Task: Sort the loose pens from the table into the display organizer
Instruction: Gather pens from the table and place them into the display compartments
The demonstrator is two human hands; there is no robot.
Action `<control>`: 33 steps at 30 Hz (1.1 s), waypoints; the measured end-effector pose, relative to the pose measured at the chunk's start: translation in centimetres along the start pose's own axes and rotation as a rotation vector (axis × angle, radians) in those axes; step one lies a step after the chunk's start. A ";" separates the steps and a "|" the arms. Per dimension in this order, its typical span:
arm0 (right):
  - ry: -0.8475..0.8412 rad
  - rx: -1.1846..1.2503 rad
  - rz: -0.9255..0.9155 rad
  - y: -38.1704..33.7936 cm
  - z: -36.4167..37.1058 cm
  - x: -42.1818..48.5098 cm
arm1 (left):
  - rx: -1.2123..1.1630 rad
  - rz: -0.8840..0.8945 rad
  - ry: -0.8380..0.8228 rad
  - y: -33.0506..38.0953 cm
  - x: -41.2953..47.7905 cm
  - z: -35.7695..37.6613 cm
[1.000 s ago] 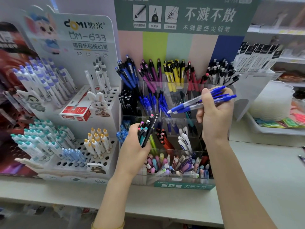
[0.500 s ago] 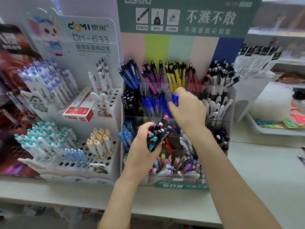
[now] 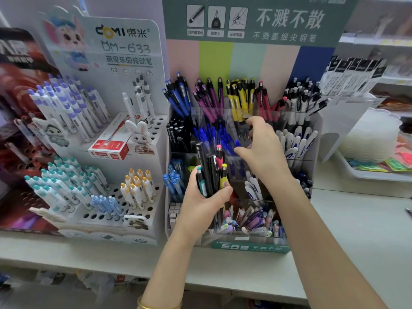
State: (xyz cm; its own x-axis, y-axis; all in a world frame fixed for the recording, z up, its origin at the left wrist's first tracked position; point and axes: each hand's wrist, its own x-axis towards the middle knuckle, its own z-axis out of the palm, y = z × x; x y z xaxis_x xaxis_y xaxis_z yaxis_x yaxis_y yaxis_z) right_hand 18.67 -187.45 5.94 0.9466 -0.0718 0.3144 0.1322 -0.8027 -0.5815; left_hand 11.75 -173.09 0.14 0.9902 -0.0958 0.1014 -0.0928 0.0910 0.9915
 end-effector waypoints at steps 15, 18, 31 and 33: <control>-0.258 0.317 -0.123 -2.9 -1.6 -4.4 | -0.049 -0.042 -0.022 0.3 0.8 2.2; -0.344 0.403 -0.099 -2.4 -1.7 -4.0 | -0.027 -0.021 -0.037 0.4 0.7 2.3; -0.550 0.739 0.051 -0.2 -1.7 -2.7 | -0.407 -0.285 -0.154 0.1 0.4 2.2; -0.570 0.791 0.048 0.0 -1.7 -2.8 | -0.460 -0.290 -0.159 0.1 0.3 2.2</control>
State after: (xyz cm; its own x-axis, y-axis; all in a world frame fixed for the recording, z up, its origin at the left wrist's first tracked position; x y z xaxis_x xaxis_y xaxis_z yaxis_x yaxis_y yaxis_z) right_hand 15.58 -188.24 6.31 0.9288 0.3703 -0.0124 0.0518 -0.1627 -0.9853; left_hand 11.82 -175.30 0.46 0.9371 -0.3263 -0.1239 0.2714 0.4580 0.8465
